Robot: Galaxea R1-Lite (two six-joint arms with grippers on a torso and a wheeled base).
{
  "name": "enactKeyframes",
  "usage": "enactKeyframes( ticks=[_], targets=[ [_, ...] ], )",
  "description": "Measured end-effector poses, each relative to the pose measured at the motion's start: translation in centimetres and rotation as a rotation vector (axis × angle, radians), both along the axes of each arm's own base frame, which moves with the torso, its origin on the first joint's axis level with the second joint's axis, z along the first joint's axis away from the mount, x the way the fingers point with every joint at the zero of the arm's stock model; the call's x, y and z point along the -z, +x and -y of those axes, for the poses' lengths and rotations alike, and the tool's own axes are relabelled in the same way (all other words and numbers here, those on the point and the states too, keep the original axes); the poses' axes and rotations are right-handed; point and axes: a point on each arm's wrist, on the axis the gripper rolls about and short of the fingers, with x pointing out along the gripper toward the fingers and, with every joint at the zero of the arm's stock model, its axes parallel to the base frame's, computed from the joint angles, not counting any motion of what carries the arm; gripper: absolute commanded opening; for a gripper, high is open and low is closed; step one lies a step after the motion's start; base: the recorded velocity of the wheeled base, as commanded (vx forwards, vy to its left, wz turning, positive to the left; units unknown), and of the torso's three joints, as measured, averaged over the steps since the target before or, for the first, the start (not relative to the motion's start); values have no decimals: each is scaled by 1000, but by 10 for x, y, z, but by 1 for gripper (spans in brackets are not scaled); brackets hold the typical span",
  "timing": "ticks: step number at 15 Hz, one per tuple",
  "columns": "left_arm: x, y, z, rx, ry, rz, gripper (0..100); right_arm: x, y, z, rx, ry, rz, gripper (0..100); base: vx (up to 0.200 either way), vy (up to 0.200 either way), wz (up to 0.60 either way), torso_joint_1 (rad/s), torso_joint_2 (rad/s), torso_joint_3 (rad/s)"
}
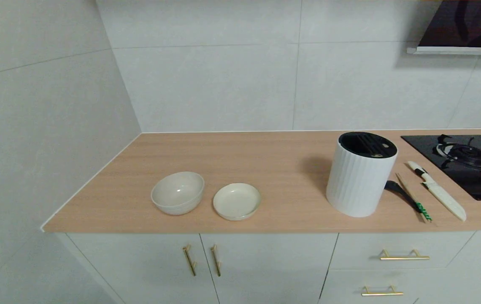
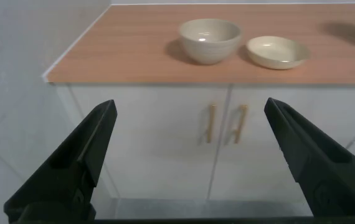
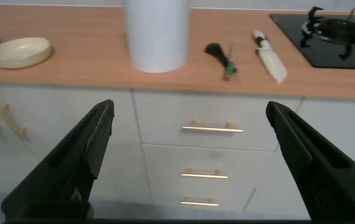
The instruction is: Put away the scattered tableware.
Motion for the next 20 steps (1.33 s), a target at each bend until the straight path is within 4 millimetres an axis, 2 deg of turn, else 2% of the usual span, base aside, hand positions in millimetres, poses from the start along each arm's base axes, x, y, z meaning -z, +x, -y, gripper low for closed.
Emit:
enactKeyframes(
  ticks=[12, 20],
  targets=[
    [0, 0, 0, 0, 1, 0, 100, 0, 0, 0, 0, 0, 0, 100, 0, 200, 0, 4, 2, 3],
    [0, 0, 0, 0, 1, 0, 100, 0, 0, 0, 1, 0, 0, 100, 0, 0, 0, 0, 0, 0]
  ],
)
